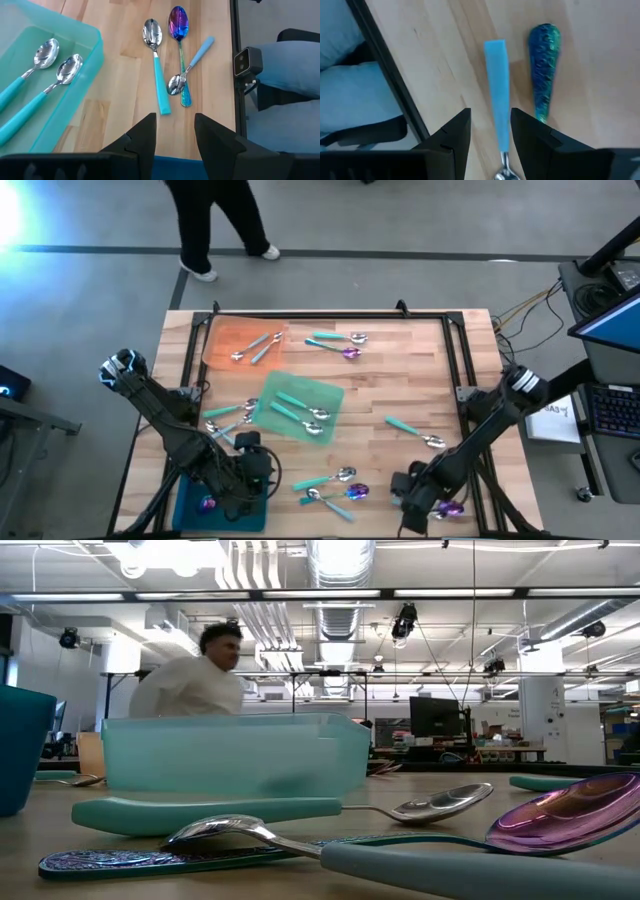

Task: Sort silverware by color (type)
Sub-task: Put the blue spoon into the orange bin

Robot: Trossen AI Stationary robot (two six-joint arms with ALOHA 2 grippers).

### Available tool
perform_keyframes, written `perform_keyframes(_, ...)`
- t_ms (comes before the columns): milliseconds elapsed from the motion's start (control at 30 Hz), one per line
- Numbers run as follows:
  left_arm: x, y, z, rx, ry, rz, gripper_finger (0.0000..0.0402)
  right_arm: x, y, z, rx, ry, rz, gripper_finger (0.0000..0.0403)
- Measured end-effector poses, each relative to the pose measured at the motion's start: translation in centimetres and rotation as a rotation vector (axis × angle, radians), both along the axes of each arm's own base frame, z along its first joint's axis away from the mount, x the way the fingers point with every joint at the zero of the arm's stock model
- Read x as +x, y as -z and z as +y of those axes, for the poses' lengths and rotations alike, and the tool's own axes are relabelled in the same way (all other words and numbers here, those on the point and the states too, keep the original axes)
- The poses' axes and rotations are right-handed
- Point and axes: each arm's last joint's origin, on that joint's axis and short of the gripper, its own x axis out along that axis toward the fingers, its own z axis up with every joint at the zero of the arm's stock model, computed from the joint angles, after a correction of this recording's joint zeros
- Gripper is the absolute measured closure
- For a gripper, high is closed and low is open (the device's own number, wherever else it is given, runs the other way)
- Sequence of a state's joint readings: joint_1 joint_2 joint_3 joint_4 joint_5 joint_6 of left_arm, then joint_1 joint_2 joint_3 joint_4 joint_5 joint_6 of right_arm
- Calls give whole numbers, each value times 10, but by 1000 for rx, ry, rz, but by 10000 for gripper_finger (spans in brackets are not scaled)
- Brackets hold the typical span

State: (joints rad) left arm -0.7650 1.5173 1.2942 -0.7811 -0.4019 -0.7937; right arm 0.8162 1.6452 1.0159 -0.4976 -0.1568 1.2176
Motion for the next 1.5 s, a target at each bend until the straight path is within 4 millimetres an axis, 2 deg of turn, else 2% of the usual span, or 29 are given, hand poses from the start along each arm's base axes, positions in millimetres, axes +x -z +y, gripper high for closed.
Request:
perform_keyframes(367,0,-1,-2,-14,4,-15,284,15,8,17,-167,-42,73,276)
perform_keyframes(700,0,-1,-3,-19,8,-20,284,20,17,23,-196,-59,101,285)
perform_keyframes(800,1,-1,-4,-20,10,-24,284,20,16,22,-200,-59,105,307)
perform_keyframes(967,6,5,-9,-22,8,-30,284,20,16,23,-194,-59,97,372)
perform_keyframes(1067,11,14,-12,-10,-5,-12,284,21,14,23,-177,-58,91,374)
perform_keyframes(1200,19,28,-15,-35,-19,51,283,22,6,25,-148,-56,88,374)
perform_keyframes(1300,29,40,-19,-48,-24,71,283,26,-12,28,-107,-69,41,374)
perform_keyframes(1400,40,50,-22,-30,-4,48,283,33,-28,27,-103,-78,-34,374)
perform_keyframes(1500,52,56,-26,76,13,-42,283,42,-44,22,-138,-84,-138,374)
